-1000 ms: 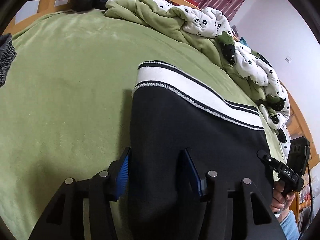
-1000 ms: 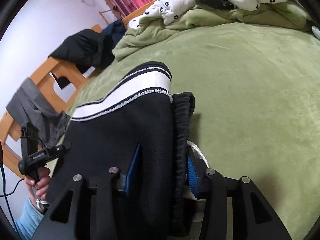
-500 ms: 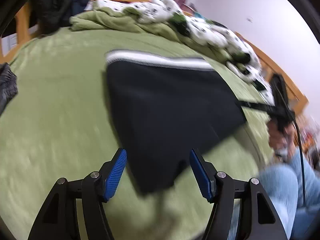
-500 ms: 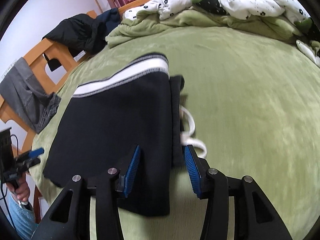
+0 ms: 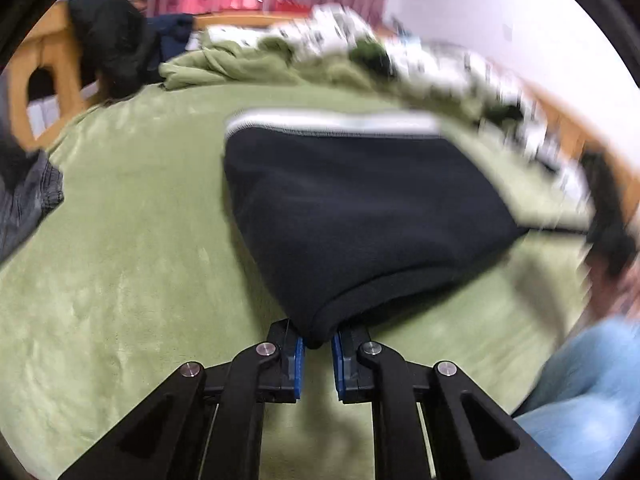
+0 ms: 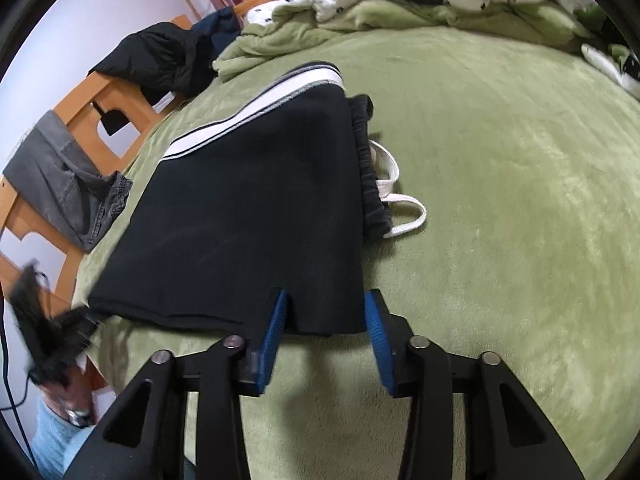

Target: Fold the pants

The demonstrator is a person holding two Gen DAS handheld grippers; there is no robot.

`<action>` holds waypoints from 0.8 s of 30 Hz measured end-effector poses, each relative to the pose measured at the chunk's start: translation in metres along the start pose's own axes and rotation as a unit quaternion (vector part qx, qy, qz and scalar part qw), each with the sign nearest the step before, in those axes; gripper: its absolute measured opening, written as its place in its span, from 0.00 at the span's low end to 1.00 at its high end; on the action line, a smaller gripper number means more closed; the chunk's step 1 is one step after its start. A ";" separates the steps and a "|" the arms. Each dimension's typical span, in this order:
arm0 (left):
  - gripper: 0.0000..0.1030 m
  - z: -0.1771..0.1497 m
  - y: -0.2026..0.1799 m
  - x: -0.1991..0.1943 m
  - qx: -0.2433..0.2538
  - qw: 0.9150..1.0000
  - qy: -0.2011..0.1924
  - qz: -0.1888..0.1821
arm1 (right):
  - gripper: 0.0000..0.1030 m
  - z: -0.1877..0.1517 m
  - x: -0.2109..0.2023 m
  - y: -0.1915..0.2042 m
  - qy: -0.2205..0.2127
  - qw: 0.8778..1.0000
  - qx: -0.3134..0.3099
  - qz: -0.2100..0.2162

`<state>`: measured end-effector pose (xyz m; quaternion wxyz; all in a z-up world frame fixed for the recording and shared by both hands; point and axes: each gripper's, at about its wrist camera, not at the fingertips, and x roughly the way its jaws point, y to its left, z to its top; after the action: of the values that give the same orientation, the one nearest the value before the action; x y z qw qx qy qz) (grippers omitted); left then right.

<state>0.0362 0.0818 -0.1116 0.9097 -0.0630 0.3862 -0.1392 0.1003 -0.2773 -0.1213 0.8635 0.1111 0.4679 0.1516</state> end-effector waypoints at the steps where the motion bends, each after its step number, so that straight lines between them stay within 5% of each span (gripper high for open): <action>1: 0.11 -0.002 0.006 0.001 -0.018 1.000 0.004 -0.001 | 0.38 -0.002 0.001 0.001 0.002 1.000 -0.002 0.001; 4: 0.13 -0.025 0.018 0.032 -0.046 0.997 0.064 0.011 | 0.38 -0.002 0.012 -0.004 0.025 1.000 0.003 0.005; 10: 0.31 -0.047 0.040 0.007 -0.107 0.991 0.039 -0.073 | 0.38 0.010 -0.006 -0.004 -0.003 0.999 -0.034 0.004; 13: 0.50 -0.054 0.054 -0.006 -0.127 0.990 0.019 -0.058 | 0.38 0.030 -0.018 0.000 -0.053 0.997 -0.048 0.006; 16: 0.58 -0.050 0.068 -0.011 -0.142 0.989 0.007 -0.052 | 0.38 0.058 -0.009 0.005 -0.076 0.996 -0.050 0.005; 24: 0.59 -0.039 0.072 -0.024 -0.144 0.987 -0.005 -0.068 | 0.31 0.088 0.056 0.018 -0.038 0.994 -0.083 -0.061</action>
<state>0.0063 0.1571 -0.1382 0.8812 -0.2203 0.3929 -0.1433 0.2002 -0.2444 -0.1119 0.8946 0.0163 0.4264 0.1329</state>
